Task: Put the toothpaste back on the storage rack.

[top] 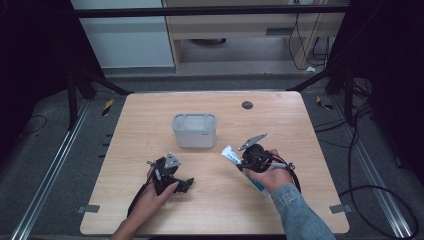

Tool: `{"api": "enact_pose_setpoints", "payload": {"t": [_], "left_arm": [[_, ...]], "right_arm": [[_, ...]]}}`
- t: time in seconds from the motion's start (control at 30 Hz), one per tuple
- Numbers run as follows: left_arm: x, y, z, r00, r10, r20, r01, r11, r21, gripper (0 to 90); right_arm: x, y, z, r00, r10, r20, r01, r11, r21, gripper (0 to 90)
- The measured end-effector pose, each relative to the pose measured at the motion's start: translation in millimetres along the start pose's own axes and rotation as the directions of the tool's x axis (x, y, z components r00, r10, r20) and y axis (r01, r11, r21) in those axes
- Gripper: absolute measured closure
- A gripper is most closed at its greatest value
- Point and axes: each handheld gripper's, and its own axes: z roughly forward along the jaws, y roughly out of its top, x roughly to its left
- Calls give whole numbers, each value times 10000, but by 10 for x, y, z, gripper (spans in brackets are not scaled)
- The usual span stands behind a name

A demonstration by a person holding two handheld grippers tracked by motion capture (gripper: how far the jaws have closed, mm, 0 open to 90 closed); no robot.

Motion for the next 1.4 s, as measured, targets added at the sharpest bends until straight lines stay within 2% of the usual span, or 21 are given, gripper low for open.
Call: {"api": "enact_pose_setpoints", "payload": {"t": [0.23,0.47,0.63,1.07,1.2,1.27,1.4], "left_arm": [[0,0,0,10000,-2,-1,2,10000,0,0],[0,0,0,10000,-1,-1,1,10000,-2,0],[0,0,0,10000,2,0,-2,10000,2,0],[0,0,0,10000,1,-3,-1,10000,1,0],[0,0,0,10000,1,-2,-1,10000,-1,0],[0,0,0,10000,1,-2,-1,10000,-1,0],[0,0,0,10000,2,-2,-2,10000,0,0]], "right_arm": [[-71,43,-136,9994,245,226,-229,9975,-674,791],[-99,45,-186,9985,431,325,-402,9956,-841,792],[-129,48,-230,9976,644,263,-607,9905,-1234,793],[-152,68,-289,9962,745,442,-670,9860,-1527,793],[-165,85,-341,9952,801,556,-688,9810,-1813,794],[-169,99,-382,9932,889,749,-712,9744,-2132,795],[-186,125,-431,9920,1002,771,-782,9653,-2491,795]]}}
